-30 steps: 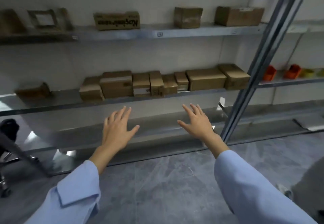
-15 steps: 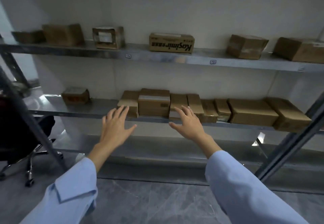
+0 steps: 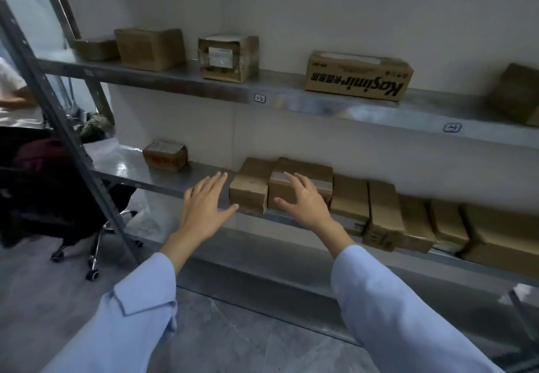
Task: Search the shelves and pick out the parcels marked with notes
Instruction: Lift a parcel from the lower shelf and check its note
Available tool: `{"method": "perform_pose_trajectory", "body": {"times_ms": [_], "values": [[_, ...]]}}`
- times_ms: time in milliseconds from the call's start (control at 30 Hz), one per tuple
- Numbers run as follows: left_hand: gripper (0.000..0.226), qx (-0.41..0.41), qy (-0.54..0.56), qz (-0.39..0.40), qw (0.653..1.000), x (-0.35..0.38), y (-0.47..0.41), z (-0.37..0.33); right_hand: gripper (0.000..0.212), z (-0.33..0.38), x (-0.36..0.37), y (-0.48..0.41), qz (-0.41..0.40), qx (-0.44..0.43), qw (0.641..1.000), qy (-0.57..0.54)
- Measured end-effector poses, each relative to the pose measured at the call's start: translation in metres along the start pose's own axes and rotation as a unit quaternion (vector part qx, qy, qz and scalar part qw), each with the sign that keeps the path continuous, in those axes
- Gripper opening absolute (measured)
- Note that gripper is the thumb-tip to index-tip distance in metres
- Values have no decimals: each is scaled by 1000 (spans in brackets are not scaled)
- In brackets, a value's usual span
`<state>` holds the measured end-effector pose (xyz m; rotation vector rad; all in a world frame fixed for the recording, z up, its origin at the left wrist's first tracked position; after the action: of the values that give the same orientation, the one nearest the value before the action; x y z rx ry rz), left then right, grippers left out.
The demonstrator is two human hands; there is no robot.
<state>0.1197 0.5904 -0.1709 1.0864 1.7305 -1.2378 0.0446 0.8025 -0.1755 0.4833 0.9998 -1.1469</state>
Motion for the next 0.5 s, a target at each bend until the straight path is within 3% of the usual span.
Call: {"method": "perform_pose_trajectory", "body": {"times_ms": [200, 500], "values": [[80, 0, 16, 25, 1000, 32, -40, 34, 72, -4, 44, -42, 15, 22, 999, -20], [83, 50, 78, 104, 990, 102, -108, 73, 72, -25, 103, -73, -9, 146, 986, -78]]}}
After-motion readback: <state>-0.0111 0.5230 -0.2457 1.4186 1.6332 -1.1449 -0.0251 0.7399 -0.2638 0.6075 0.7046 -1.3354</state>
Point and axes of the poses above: each hand's wrist, its own y-axis away from the middle knuckle, its own x-axis out of the palm, z = x × y, the point moved 10 cm from there along -y, towards the middle knuckle, and after that the axes turned 2 degrees about -z, right-handed, at the moved point
